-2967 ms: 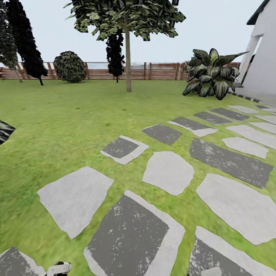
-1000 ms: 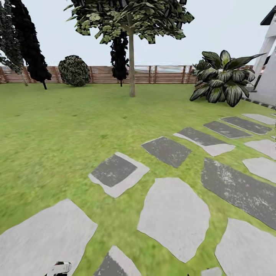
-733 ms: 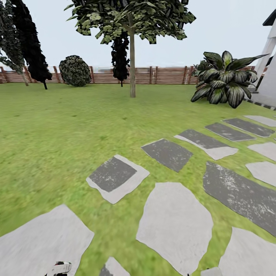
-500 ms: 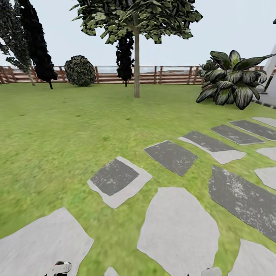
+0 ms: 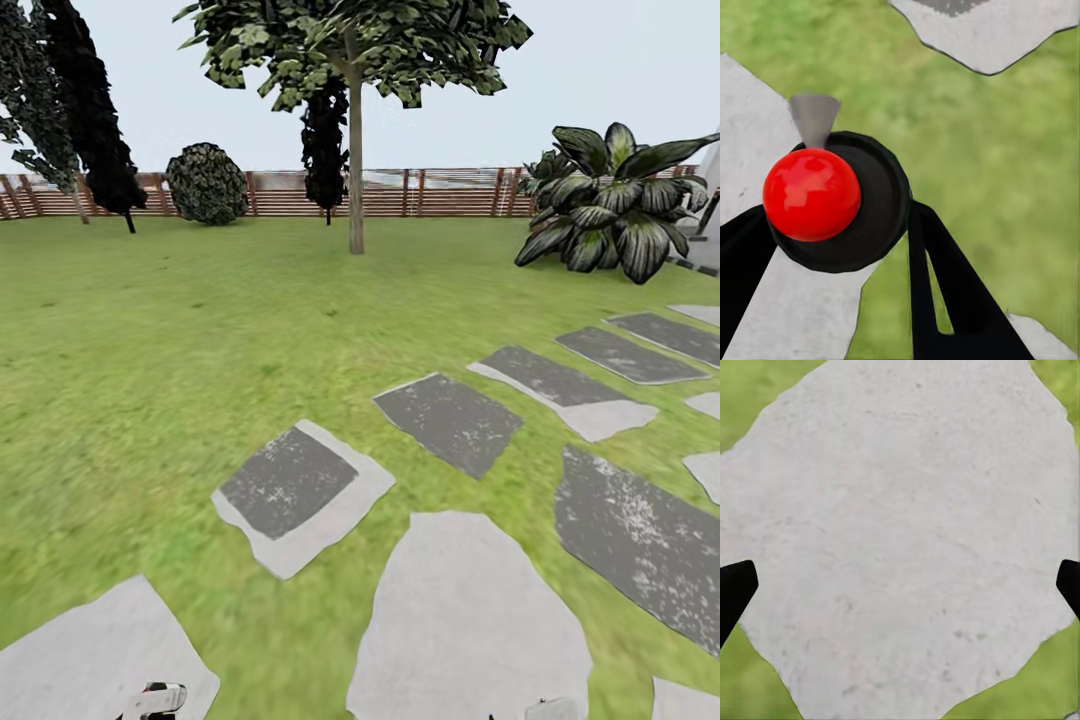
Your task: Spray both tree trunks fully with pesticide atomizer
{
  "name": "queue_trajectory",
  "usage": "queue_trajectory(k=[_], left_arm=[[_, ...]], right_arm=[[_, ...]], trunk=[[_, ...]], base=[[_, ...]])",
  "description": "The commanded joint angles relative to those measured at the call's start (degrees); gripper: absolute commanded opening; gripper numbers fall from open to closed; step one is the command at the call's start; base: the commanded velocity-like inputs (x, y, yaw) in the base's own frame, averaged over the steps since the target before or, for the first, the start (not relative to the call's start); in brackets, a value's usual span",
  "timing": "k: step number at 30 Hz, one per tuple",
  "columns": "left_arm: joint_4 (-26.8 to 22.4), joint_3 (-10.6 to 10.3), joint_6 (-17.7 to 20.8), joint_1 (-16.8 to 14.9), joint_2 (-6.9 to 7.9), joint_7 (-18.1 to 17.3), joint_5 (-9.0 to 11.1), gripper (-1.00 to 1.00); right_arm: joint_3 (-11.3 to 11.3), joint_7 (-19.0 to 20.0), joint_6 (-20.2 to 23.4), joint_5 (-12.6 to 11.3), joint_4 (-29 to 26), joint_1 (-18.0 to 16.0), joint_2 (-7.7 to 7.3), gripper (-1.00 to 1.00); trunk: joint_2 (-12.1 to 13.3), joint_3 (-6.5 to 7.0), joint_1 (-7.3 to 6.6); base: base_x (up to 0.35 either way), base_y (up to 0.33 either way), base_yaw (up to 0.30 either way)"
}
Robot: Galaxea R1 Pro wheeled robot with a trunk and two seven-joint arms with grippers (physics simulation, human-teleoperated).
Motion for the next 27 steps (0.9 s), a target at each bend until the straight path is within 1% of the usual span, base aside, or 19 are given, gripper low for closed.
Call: queue_trajectory(k=[1,27], left_arm=[[0.05,0.29,-0.08,-0.05,-0.02,-0.60,0.51,-1.00],[0.05,0.29,-0.08,-0.05,-0.02,-0.60,0.51,-1.00]], right_arm=[[0.02,-0.02,-0.15,0.33,0.03,-0.04,-0.02,1.00],[0.02,-0.02,-0.15,0.33,0.08,-0.04,-0.02,1.00]], trunk=[[0.00,-0.04,0.04],[0.00,-0.04,0.04]], base=[[0.338,-0.080,0.000],[0.338,-0.080,0.000]])
